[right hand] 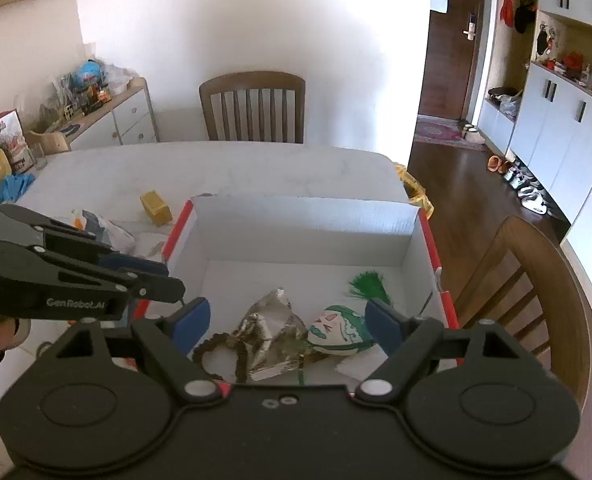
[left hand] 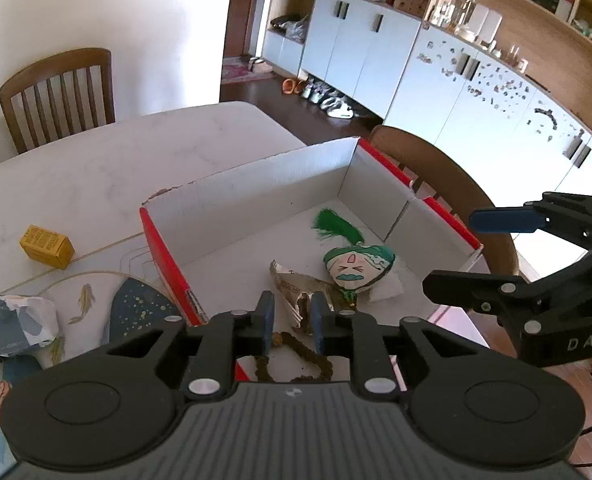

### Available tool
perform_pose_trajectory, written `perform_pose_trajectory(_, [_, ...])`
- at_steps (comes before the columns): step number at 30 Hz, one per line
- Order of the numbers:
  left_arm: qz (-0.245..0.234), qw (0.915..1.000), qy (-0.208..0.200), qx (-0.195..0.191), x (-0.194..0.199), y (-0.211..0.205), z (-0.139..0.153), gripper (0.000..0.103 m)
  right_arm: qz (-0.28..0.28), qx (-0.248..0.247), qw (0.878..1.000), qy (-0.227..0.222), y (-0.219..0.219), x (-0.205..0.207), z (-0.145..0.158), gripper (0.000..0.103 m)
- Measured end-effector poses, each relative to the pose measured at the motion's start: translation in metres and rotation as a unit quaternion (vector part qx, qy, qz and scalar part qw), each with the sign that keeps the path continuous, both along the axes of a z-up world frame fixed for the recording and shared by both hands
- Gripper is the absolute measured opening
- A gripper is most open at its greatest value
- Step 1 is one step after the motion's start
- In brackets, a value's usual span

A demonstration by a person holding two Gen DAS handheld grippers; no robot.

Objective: Organize objects
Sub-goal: 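Move both grippers out of the shoebox back over the pile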

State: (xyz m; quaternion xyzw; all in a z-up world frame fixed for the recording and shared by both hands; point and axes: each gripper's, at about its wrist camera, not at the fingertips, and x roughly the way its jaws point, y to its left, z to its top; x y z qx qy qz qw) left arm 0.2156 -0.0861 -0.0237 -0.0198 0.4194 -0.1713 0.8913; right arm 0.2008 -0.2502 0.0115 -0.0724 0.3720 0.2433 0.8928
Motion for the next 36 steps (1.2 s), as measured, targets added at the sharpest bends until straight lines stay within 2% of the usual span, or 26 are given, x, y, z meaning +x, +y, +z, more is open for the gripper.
perform_pose_trajectory(3, [-0.003,0.9999,-0.012,-0.007,-0.010,0.008,0.007,0.030,-0.006,0.005,1.000,-0.003,0.004,-0.007,0.004,0.085])
perform_pose_trajectory(9, [-0.005,0.9993,-0.033,-0.019,-0.034,0.032,0.021,0.031,-0.010,0.019,1.000,-0.007,0.018,-0.019,0.013,0.088])
perform_pose_trajectory(11, [0.002,0.9990,-0.038,-0.024,-0.041,0.043,0.025,0.043,-0.009,0.025,1.000,-0.009,0.025,-0.024,0.015,0.089])
perform_pose_trajectory(12, [0.006,0.9986,-0.044,-0.027,-0.045,0.049,0.028,0.058,-0.007,0.028,1.000,-0.010,0.029,-0.026,0.016,0.090])
perform_pose_trajectory(13, [0.010,0.9981,-0.051,-0.032,-0.050,0.056,0.031,0.067,-0.006,0.029,0.999,-0.013,0.033,-0.029,0.017,0.090])
perform_pose_trajectory(17, [0.032,0.9966,-0.068,-0.032,-0.063,0.080,0.039,0.070,-0.002,0.040,0.999,-0.013,0.050,-0.035,0.019,0.091])
perform_pose_trajectory(19, [0.040,0.9959,-0.073,-0.037,-0.069,0.092,0.042,0.076,0.002,0.045,0.999,-0.015,0.059,-0.038,0.021,0.092])
perform_pose_trajectory(23, [0.051,0.9945,-0.085,-0.034,-0.082,0.114,0.047,0.082,0.009,0.058,0.998,-0.020,0.077,-0.047,0.023,0.095])
perform_pose_trajectory(28, [0.062,0.9932,-0.093,-0.034,-0.093,0.139,0.047,0.094,0.018,0.068,0.997,-0.024,0.100,-0.060,0.024,0.102])
perform_pose_trajectory(31, [0.071,0.9921,-0.097,-0.034,-0.099,0.153,0.046,0.103,0.023,0.078,0.996,-0.024,0.112,-0.067,0.024,0.102])
perform_pose_trajectory(36, [0.086,0.9907,-0.099,-0.039,-0.105,0.178,0.041,0.103,0.024,0.080,0.996,-0.014,0.135,-0.075,0.018,0.102])
